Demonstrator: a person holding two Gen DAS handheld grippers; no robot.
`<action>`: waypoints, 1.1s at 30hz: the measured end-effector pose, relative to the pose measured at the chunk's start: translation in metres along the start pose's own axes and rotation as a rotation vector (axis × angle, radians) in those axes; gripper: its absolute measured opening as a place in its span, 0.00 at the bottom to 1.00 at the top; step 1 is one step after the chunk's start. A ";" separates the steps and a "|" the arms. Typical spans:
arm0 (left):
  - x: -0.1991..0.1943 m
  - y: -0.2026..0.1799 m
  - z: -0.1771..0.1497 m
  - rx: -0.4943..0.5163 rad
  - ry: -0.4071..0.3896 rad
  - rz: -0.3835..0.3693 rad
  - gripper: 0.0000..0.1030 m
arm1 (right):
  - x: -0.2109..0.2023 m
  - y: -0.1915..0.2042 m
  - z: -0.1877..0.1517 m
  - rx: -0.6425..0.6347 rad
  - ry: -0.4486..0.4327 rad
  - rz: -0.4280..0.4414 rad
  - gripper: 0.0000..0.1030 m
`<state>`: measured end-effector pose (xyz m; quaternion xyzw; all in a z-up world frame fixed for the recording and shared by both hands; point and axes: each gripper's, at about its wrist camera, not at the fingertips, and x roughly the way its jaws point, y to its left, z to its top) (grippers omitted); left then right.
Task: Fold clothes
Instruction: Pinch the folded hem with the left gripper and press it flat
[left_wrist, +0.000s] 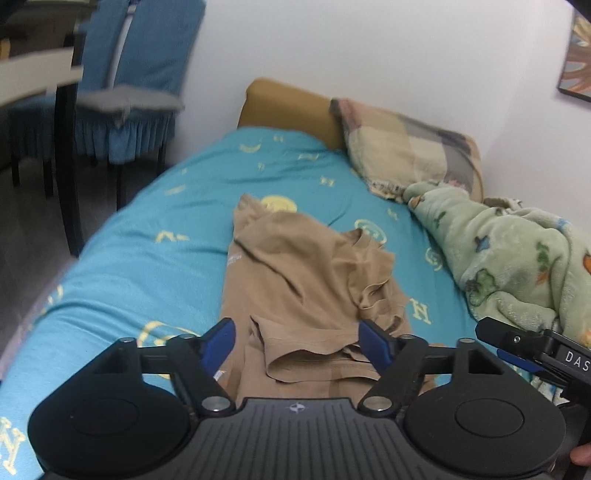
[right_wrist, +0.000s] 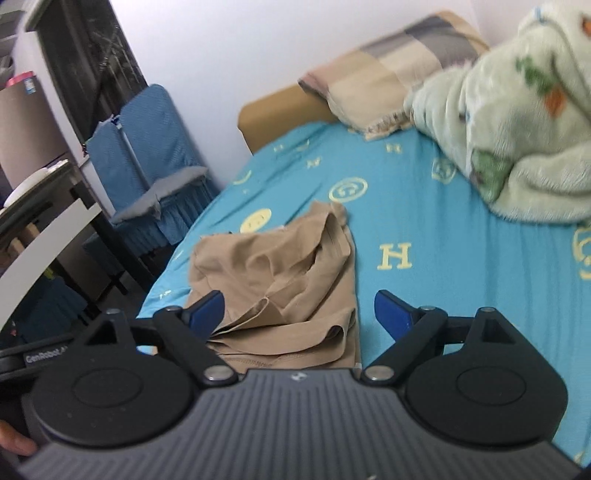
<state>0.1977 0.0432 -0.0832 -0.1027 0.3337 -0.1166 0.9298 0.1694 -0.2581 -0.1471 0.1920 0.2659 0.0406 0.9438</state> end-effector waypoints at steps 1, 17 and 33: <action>-0.009 -0.004 -0.001 0.014 -0.013 -0.004 0.76 | -0.007 0.002 -0.001 -0.009 -0.009 -0.006 0.87; 0.022 0.027 -0.042 -0.085 0.137 0.086 0.57 | -0.047 0.013 -0.028 -0.026 0.028 -0.050 0.87; 0.024 0.025 -0.032 -0.106 0.033 0.164 0.02 | -0.019 0.019 -0.035 -0.038 0.083 -0.044 0.87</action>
